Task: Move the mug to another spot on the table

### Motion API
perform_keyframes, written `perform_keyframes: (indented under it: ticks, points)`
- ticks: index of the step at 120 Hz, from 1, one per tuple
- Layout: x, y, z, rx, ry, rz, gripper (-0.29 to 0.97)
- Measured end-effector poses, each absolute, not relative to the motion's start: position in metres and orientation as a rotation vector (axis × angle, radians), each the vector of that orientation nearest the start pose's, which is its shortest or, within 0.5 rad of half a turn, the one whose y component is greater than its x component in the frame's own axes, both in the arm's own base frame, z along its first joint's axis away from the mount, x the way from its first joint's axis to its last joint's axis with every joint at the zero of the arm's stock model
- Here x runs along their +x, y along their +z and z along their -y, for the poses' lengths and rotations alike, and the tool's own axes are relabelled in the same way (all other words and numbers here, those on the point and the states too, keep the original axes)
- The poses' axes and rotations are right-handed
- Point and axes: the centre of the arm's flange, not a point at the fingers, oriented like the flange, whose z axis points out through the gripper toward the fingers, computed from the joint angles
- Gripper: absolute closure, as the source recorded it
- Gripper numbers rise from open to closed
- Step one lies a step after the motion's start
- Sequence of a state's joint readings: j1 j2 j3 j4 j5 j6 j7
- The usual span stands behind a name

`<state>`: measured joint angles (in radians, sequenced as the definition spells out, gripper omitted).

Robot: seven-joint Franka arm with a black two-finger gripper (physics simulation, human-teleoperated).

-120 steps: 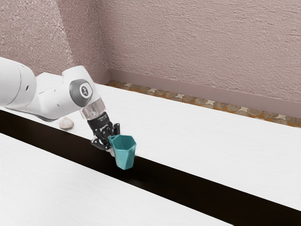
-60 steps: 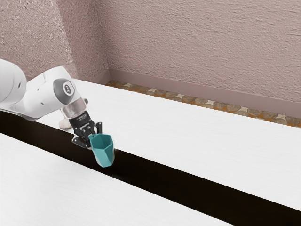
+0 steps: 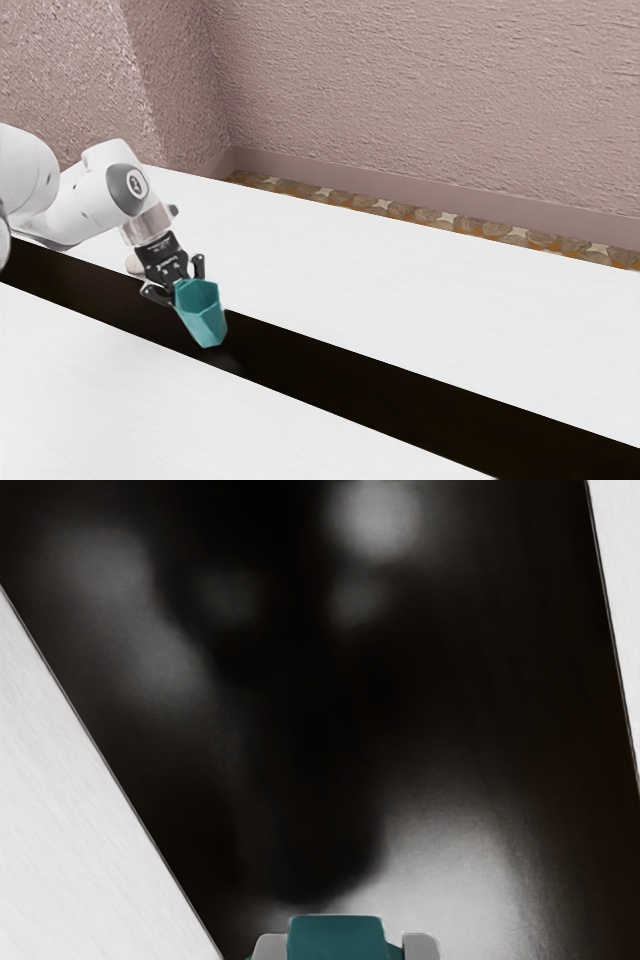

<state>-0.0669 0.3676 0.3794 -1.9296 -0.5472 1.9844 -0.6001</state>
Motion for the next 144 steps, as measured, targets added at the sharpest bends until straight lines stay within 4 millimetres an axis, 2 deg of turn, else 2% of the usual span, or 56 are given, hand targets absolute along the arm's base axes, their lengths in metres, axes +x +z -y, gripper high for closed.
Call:
perform_keyframes:
  ticks: [40,72,91,104,121,144]
  points:
    - [0.588,0.281,-0.154,-2.842,0.524,1.842,0.76]
    - [0.592,0.269,-0.157,-2.861,0.549,1.805,0.76]
    - [0.593,0.271,-0.153,-2.891,0.544,1.793,0.42]
    - [0.595,0.271,-0.151,-2.909,0.536,1.78,0.25]
    - [0.6,0.272,-0.155,-2.924,0.446,1.755,0.13]
    - [0.602,0.278,-0.162,-2.932,0.362,1.699,0.05]
